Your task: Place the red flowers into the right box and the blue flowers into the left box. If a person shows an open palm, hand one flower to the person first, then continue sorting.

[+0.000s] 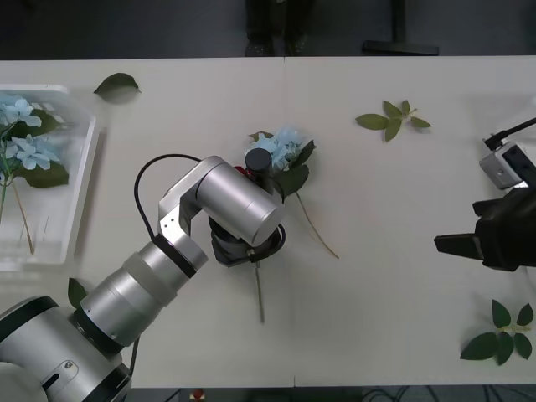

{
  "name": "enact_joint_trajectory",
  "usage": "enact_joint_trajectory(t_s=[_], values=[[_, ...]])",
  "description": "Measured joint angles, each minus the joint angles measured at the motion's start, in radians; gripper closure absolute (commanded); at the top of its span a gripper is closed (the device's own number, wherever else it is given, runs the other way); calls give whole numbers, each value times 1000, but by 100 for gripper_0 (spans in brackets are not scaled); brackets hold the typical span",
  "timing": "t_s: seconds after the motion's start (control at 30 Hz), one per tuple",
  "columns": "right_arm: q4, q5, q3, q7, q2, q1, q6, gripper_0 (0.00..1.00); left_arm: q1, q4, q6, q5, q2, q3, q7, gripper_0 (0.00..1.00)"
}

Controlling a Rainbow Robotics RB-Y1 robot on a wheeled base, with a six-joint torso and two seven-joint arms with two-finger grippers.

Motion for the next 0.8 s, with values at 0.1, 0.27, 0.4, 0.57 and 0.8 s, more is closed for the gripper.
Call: enact_joint_trajectory(t_s=[0.1, 0.27, 0.4, 0.57, 0.8], values=[[0, -24, -4, 72, 0, 5, -28, 3, 0, 0, 0, 0, 0, 0, -1, 100], [0, -74, -9, 145, -44, 104, -165, 3, 0, 0, 1, -2, 0, 0, -7, 100], [0, -127, -10, 237, -102, 243, -272, 4, 0, -24, 52, -2, 0, 5, -8, 100], [0, -136, -10, 257, -117, 296, -276, 4, 15, -191, 151, -1, 34, 55, -97, 100], [0, -135, -9, 257, -117, 268, -278, 3, 63, -417, 173, 107, 210, 157, -388, 100]])
